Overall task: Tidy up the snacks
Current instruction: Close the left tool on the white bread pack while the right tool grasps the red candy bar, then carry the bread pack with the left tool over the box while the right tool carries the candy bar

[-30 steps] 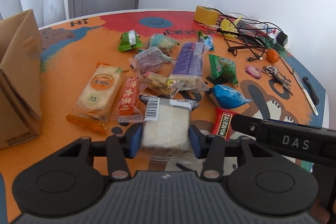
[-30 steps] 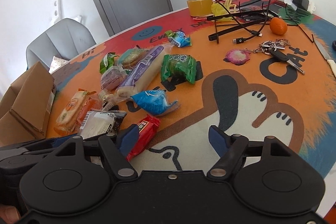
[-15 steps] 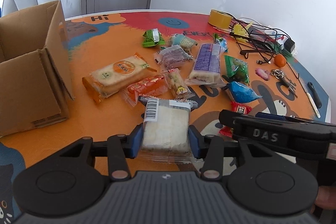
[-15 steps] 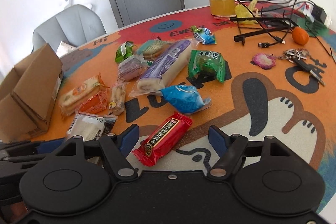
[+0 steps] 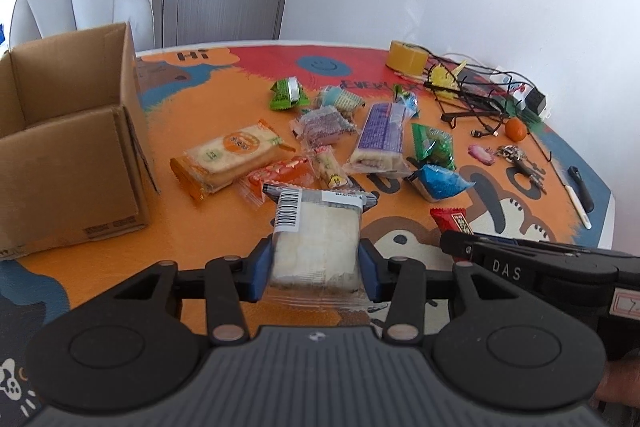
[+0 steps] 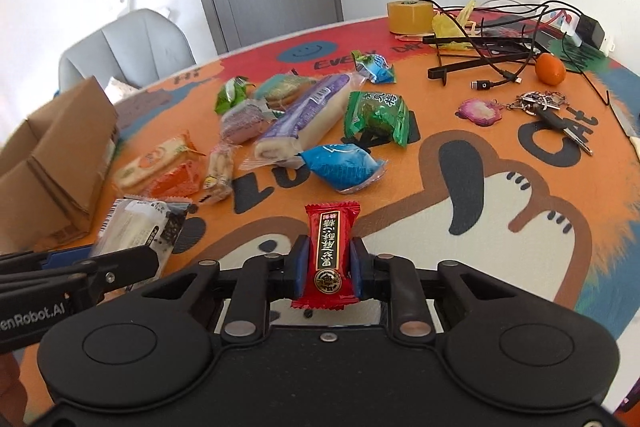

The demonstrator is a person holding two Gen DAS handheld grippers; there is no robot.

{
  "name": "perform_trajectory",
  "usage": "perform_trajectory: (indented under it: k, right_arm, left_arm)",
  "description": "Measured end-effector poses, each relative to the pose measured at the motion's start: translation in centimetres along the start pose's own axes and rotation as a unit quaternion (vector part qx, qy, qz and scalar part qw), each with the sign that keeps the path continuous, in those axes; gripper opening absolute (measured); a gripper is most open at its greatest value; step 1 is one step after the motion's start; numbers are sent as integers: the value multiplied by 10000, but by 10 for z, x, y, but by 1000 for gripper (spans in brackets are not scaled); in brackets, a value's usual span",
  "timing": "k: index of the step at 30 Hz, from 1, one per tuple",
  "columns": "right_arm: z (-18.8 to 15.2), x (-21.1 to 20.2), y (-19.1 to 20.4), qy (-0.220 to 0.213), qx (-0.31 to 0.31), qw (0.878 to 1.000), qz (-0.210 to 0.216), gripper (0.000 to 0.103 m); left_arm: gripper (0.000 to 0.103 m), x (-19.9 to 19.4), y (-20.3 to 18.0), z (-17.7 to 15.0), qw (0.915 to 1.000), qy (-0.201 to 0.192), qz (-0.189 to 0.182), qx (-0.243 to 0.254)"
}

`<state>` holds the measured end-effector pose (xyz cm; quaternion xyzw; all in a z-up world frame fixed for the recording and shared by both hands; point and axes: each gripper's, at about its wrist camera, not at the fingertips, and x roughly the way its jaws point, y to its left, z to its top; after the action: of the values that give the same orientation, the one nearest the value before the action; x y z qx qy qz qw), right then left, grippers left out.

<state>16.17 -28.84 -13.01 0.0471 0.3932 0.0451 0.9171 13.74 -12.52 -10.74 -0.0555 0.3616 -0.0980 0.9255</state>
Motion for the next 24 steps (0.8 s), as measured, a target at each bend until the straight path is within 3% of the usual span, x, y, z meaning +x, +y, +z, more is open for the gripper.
perform_trajectory:
  k: [24]
  right_arm:
    - [17, -54, 56, -725, -434, 9948, 571, 22]
  left_arm:
    - [44, -85, 32, 16, 9935, -1037, 452, -152]
